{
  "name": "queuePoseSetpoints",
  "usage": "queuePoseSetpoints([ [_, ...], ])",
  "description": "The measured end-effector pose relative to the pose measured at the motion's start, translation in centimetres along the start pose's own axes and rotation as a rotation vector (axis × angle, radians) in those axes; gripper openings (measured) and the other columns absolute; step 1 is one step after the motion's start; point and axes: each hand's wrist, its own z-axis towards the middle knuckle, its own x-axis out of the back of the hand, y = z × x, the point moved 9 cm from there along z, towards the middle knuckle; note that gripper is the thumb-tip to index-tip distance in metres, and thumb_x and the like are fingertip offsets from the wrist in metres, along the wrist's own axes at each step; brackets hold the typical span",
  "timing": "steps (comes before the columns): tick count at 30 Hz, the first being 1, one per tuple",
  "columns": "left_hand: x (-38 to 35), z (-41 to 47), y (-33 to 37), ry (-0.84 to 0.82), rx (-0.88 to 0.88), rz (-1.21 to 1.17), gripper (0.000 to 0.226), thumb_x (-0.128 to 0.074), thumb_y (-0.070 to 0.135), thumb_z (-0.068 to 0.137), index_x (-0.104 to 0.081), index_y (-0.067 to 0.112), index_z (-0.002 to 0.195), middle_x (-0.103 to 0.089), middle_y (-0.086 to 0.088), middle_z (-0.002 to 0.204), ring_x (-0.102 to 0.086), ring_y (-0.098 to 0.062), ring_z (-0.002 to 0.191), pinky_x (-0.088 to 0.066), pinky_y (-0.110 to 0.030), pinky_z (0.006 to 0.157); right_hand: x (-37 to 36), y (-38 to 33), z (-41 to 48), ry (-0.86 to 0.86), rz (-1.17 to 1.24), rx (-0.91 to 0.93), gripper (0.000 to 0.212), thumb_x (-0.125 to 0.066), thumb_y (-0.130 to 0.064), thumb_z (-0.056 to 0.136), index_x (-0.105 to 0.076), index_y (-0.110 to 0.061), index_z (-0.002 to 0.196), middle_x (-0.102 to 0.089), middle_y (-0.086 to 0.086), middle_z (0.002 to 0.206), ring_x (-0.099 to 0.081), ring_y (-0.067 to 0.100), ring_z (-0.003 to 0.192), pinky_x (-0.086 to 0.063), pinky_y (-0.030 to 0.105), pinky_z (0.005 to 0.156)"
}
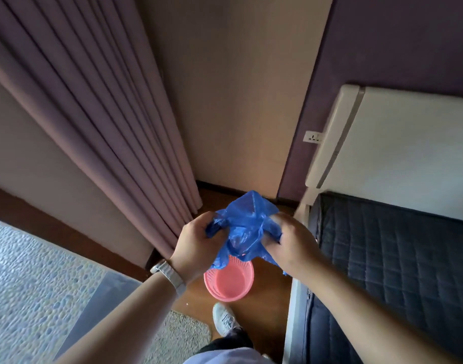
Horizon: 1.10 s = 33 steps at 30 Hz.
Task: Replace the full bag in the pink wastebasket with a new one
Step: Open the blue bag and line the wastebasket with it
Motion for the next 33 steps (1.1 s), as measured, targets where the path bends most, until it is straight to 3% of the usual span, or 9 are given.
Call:
queuePoseSetpoints([
  [4, 2.3, 4.3, -2.2, 0.034, 0.015, -0.040, 0.008, -0.066, 0.017, 0.082, -0.062, 0.011, 0.079, -0.062, -0.005, 0.066, -0.050, -0.013, 0.056, -0.043, -0.029, 0.054, -2.1, -1.9, 5.4, -0.041, -0.053, 0.034, 0.009, -0.064, -0.025, 0.083, -0.060, -0.020, 0.089, -0.062, -0.006, 0.082, -0.061, 0.017, 0.074, -0.052, 0.034, 0.064],
  [9, 5.1, 9.1, -5.4, 0.103, 0.057, -0.120, 0.010, -0.067, 0.013, 0.081, -0.060, 0.007, 0.076, -0.060, -0.011, 0.063, -0.043, -0.007, 0.052, -0.039, -0.025, 0.049, -4.2, -4.8, 11.2, -0.079, -0.093, 0.108, 0.012, -0.065, -0.027, 0.081, -0.058, -0.025, 0.091, -0.056, -0.014, 0.082, -0.056, 0.008, 0.074, -0.039, 0.015, 0.062],
  [17, 11.9, 10.3, -11.2, 0.313, 0.140, -0.245, 0.007, -0.064, 0.010, 0.083, -0.061, 0.014, 0.078, -0.059, -0.002, 0.060, -0.046, -0.004, 0.049, -0.038, -0.017, 0.045, -9.5, -9.7, 16.9, -0.191, -0.164, 0.285, 0.019, -0.069, -0.019, 0.077, -0.063, -0.013, 0.094, -0.061, -0.005, 0.085, -0.059, 0.020, 0.078, -0.051, 0.037, 0.069],
  [22, 14.1, 7.8, -15.8, 0.491, 0.284, -0.328, 0.014, -0.062, 0.006, 0.082, -0.056, 0.012, 0.071, -0.052, 0.011, 0.055, -0.043, -0.002, 0.050, -0.036, -0.015, 0.048, -14.3, -13.7, 19.2, -0.317, -0.210, 0.452, 0.019, -0.072, -0.018, 0.078, -0.063, -0.010, 0.092, -0.058, -0.008, 0.087, -0.058, 0.019, 0.076, -0.047, 0.031, 0.066],
  [28, 13.1, 6.2, -19.0, 0.620, 0.439, -0.306, 0.012, -0.063, 0.011, 0.082, -0.055, 0.005, 0.074, -0.054, -0.008, 0.059, -0.041, -0.009, 0.052, -0.037, -0.028, 0.048, -19.3, -14.7, 21.4, -0.478, -0.157, 0.623, 0.021, -0.067, -0.021, 0.079, -0.058, -0.003, 0.086, -0.060, 0.003, 0.084, -0.057, 0.023, 0.073, -0.046, 0.038, 0.065],
  [33, 10.1, 6.8, -19.8, 0.741, 0.576, -0.301, 0.027, -0.062, 0.006, 0.080, -0.051, 0.024, 0.063, -0.051, 0.014, 0.050, -0.041, -0.001, 0.046, -0.032, -0.013, 0.045, -22.5, -11.1, 24.2, -0.676, -0.099, 0.668, 0.019, -0.066, -0.025, 0.080, -0.057, -0.009, 0.084, -0.056, -0.005, 0.079, -0.053, 0.014, 0.065, -0.045, 0.034, 0.059],
])
